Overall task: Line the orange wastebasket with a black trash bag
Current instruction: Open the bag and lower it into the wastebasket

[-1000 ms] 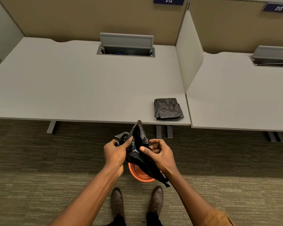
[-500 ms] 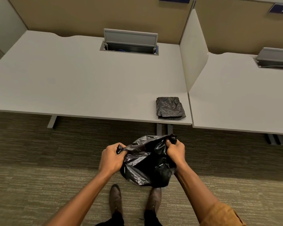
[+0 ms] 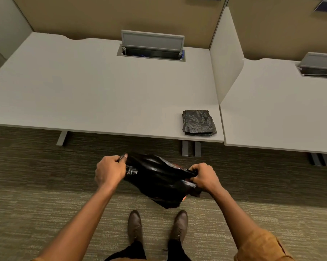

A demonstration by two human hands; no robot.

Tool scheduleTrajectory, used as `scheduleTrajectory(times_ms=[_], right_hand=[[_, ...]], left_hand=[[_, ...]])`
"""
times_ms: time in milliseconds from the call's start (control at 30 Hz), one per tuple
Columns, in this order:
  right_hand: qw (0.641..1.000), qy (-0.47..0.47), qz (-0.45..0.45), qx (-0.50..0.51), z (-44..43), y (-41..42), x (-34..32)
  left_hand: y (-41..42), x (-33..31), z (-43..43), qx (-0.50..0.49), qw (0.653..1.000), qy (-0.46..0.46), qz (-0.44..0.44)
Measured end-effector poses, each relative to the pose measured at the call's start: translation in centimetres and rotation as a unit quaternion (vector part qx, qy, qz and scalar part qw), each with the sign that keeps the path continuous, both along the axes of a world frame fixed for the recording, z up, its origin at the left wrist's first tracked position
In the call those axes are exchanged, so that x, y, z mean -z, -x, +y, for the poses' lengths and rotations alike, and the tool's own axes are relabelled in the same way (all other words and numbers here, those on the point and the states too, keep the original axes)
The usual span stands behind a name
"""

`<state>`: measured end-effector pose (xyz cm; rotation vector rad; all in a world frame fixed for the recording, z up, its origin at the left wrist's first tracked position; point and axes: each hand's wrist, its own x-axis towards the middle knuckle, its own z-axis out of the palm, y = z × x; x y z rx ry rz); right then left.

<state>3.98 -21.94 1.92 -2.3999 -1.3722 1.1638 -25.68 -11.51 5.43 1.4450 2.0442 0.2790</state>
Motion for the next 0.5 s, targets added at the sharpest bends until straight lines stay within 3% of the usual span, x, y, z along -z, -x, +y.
scheduleTrajectory(times_ms=[100,233,300,433,500], right_hand=[[0.989,0.013,-0.148,-0.001,-0.2,0.9,0.0],[0.979,0.027,-0.199,0.041,-0.2,1.7,0.6],[0.981,0.039,-0.171,0.088,0.0,2.1,0.7],[0.970,0.046,0.000,0.239,0.9,2.4,1.2],[0.966,0.054,0.033,0.253,0.9,2.5,1.5]], left_hand=[[0.8,-0.1,0.4,0.021,0.999,-0.024,0.024],[1.4,0.4,0.1,0.049,0.998,-0.001,0.029],[1.5,0.9,-0.3,0.046,0.999,-0.001,0.003],[1.6,2.1,-1.3,-0.003,0.995,0.023,-0.097],[1.9,2.7,-1.6,-0.019,0.992,0.032,-0.119]])
